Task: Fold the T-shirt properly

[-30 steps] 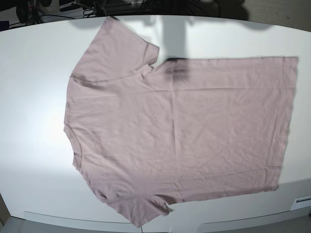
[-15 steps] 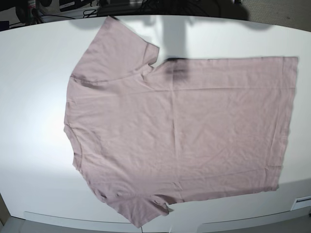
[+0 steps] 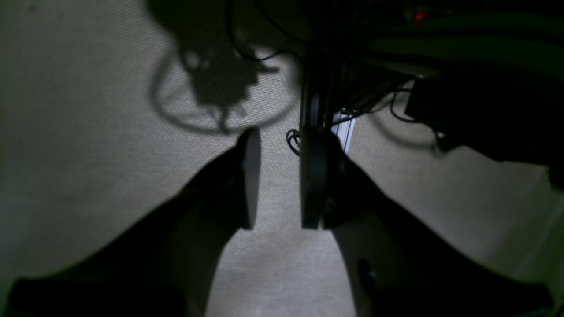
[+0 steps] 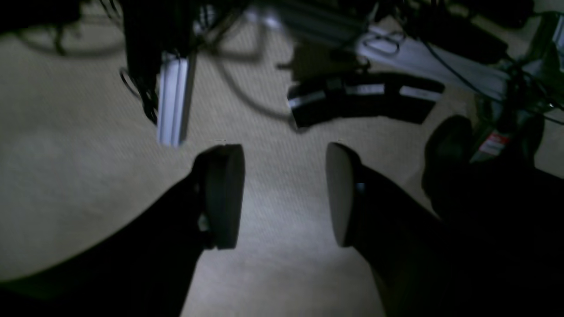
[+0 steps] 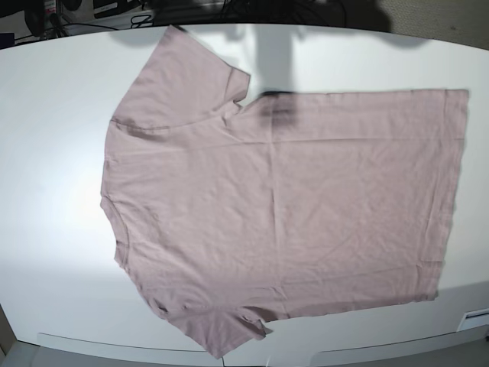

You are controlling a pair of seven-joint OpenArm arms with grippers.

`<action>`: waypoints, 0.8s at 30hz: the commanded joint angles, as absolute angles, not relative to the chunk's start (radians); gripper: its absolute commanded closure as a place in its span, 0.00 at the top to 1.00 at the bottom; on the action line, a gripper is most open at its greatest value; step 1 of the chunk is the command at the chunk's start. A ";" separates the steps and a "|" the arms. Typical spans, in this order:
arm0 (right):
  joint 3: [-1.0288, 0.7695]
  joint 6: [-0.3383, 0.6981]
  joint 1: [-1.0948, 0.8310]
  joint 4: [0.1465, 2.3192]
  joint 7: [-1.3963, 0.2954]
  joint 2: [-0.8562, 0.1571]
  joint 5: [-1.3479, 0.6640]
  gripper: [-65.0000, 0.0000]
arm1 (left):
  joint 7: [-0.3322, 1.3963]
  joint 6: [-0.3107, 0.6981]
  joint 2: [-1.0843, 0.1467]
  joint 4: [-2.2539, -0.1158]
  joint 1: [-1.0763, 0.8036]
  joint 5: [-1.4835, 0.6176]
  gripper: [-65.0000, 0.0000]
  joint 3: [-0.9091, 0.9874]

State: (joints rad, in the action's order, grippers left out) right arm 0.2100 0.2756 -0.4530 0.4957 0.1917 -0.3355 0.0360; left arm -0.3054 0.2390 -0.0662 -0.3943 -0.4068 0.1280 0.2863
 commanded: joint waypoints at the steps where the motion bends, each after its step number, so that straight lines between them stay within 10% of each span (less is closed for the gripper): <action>1: 0.211 0.286 -0.483 0.522 0.201 -0.353 0.052 0.47 | -0.311 0.252 -0.070 -0.416 -0.434 0.122 0.23 0.286; 24: 0.210 0.352 -1.032 1.098 0.304 -0.513 -0.038 0.47 | -0.306 0.348 -0.067 -0.979 -0.876 -0.009 0.23 0.286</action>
State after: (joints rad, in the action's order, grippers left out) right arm 0.2096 0.3454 -1.0077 1.0927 0.2909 -0.5076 -0.0357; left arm -0.2874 0.3443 -0.0635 -0.9752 -0.8539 -0.0006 0.2848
